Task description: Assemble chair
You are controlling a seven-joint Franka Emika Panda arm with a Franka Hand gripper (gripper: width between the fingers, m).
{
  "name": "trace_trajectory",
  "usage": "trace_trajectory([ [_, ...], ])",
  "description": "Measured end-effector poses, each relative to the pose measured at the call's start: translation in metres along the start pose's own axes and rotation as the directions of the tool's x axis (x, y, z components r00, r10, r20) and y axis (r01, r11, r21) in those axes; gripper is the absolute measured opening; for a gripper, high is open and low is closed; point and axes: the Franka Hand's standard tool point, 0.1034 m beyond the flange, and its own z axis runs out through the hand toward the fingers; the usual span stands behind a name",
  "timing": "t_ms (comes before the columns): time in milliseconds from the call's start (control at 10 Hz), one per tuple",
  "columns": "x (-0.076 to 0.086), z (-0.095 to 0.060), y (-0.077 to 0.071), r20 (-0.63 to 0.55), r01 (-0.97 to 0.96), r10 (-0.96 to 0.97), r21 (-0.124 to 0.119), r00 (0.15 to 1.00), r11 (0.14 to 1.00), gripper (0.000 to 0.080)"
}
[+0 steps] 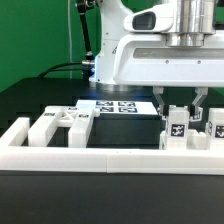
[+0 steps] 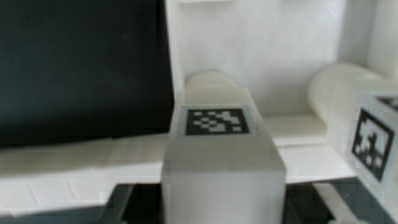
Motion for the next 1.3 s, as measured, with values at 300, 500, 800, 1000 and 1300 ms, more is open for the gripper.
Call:
trace_trajectory([
  [300,-0.006,-0.001,0.008,0.037,-0.182,0.183,-0.021,0.982,0.983,0.0291],
  [500,-0.007,-0.001,0.011,0.038,-0.235,0.236,-0.039,0.971,0.971,0.0295],
  [800,-0.006,-0.003,0.011,0.036,-0.204,0.206,-0.036,0.978,0.978,0.0505],
  [1000,-0.005,-0.004,0.009,0.034,-0.172,0.173,-0.035,0.984,0.984,0.0619],
  [1300,-0.007,-0.011,0.004,0.028,-0.132,0.133,-0.027,0.991,0.991,0.0648],
])
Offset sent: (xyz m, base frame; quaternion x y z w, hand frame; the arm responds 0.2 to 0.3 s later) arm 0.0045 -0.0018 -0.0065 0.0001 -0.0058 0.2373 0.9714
